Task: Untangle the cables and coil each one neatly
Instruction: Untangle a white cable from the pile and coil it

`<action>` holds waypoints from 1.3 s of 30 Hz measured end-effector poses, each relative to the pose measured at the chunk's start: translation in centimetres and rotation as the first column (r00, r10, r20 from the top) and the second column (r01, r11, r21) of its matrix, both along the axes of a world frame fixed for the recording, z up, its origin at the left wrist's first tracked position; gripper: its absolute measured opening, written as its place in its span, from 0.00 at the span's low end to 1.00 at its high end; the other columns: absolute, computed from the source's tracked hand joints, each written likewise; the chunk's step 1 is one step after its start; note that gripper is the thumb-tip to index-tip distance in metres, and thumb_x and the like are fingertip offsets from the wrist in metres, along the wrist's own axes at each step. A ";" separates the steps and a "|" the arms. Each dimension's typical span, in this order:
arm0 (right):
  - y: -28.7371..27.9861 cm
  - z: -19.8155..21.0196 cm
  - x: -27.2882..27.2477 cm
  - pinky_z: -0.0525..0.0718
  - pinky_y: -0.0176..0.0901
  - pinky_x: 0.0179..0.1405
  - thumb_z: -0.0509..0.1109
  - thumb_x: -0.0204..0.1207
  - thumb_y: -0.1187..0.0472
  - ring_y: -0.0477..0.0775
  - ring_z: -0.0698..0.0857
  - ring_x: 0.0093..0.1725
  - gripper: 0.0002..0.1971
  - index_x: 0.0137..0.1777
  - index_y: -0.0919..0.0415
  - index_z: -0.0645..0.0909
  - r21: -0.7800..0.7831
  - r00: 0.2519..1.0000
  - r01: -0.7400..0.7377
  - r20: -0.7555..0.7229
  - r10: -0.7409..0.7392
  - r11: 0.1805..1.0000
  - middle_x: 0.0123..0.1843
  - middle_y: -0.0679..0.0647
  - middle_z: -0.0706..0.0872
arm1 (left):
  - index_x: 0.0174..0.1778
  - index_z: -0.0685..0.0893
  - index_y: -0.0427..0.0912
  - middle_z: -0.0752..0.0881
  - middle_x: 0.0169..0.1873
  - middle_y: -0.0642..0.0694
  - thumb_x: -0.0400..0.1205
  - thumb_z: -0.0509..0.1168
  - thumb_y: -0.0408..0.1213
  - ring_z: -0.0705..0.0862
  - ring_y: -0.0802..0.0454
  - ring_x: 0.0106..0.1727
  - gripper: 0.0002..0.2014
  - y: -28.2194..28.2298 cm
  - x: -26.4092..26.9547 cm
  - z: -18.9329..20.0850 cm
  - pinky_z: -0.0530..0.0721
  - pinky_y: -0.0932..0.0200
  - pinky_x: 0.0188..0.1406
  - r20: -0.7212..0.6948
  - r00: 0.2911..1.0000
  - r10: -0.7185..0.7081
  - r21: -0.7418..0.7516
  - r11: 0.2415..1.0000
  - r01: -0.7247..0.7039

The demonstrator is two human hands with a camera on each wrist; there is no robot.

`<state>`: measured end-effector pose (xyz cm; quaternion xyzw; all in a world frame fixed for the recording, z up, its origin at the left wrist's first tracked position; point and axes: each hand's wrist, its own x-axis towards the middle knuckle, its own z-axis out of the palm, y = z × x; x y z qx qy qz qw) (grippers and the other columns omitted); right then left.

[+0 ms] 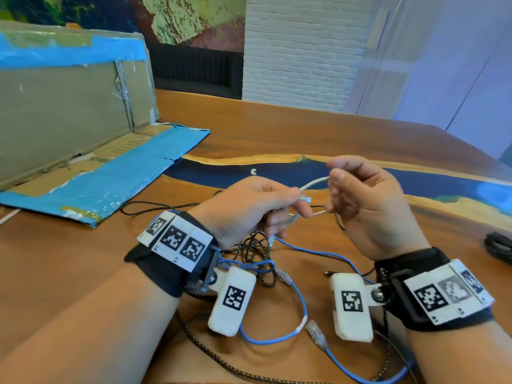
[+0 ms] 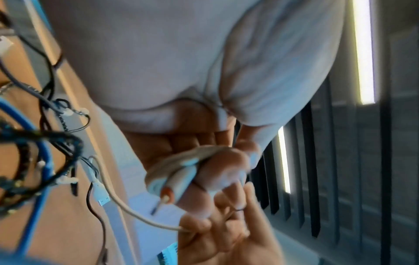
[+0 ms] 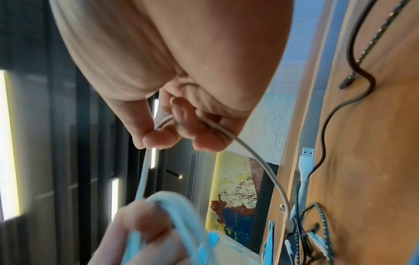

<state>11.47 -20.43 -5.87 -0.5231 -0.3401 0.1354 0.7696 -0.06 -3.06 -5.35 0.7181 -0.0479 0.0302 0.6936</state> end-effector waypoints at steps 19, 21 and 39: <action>0.8 -1.7 -0.8 0.83 0.47 0.69 0.67 0.88 0.65 0.48 0.88 0.47 0.17 0.71 0.52 0.86 -0.654 0.943 -0.096 0.181 0.278 0.750 0.40 0.51 0.91 | 0.75 0.77 0.36 0.90 0.45 0.42 0.94 0.51 0.33 0.91 0.46 0.63 0.17 0.0 1.2 0.3 0.89 0.56 0.60 0.098 0.929 0.358 -0.634 0.742 -0.219; 0.9 -1.7 -1.1 0.87 0.47 0.65 0.68 0.86 0.68 0.50 0.88 0.46 0.15 0.69 0.57 0.88 -0.607 0.957 -0.122 0.140 0.256 0.786 0.40 0.54 0.91 | 0.68 0.82 0.38 0.88 0.58 0.39 0.93 0.52 0.32 0.90 0.47 0.65 0.14 -0.3 1.3 0.2 0.88 0.58 0.58 0.083 0.928 0.363 -0.484 0.829 -0.281; 1.6 -1.8 0.5 0.81 0.62 0.51 0.72 0.80 0.73 0.51 0.81 0.29 0.09 0.56 0.63 0.89 -0.176 0.992 0.083 -0.083 -0.099 0.981 0.41 0.58 0.92 | 0.52 0.90 0.38 0.81 0.31 0.46 0.90 0.63 0.33 0.79 0.53 0.33 0.10 0.5 1.1 -0.7 0.80 0.60 0.36 0.116 0.921 0.372 0.211 0.897 -0.389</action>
